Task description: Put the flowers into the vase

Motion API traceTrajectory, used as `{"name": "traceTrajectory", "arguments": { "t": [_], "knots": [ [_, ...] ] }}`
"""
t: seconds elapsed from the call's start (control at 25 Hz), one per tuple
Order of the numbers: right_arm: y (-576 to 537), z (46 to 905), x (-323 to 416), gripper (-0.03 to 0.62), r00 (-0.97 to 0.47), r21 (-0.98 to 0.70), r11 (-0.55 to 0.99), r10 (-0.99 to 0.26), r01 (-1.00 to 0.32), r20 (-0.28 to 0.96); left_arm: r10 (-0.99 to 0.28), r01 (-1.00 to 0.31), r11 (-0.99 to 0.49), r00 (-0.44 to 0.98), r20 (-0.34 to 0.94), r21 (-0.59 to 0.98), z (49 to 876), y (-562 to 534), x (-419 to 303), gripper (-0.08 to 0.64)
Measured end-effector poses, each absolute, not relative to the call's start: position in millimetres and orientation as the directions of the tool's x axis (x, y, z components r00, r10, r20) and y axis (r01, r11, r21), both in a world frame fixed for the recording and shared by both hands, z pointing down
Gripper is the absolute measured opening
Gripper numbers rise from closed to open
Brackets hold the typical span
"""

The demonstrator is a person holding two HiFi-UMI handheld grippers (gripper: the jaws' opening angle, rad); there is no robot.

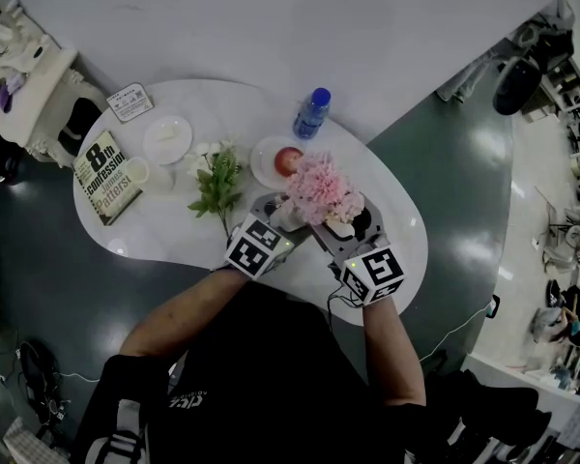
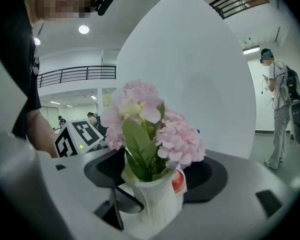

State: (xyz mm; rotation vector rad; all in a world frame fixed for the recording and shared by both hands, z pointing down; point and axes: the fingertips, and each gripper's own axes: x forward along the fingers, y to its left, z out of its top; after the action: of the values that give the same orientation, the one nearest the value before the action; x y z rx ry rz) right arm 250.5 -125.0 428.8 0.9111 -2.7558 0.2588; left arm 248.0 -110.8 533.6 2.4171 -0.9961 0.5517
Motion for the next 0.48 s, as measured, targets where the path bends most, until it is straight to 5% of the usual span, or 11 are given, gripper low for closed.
{"name": "traceTrajectory", "arguments": {
  "t": [0.48],
  "knots": [
    [-121.2,449.7,261.8,0.425,-0.776,-0.169,0.771,-0.551,-0.614,0.306,-0.551,-0.736,-0.623,0.653,0.520,0.264,535.4,-110.7,248.4,0.345]
  ]
}}
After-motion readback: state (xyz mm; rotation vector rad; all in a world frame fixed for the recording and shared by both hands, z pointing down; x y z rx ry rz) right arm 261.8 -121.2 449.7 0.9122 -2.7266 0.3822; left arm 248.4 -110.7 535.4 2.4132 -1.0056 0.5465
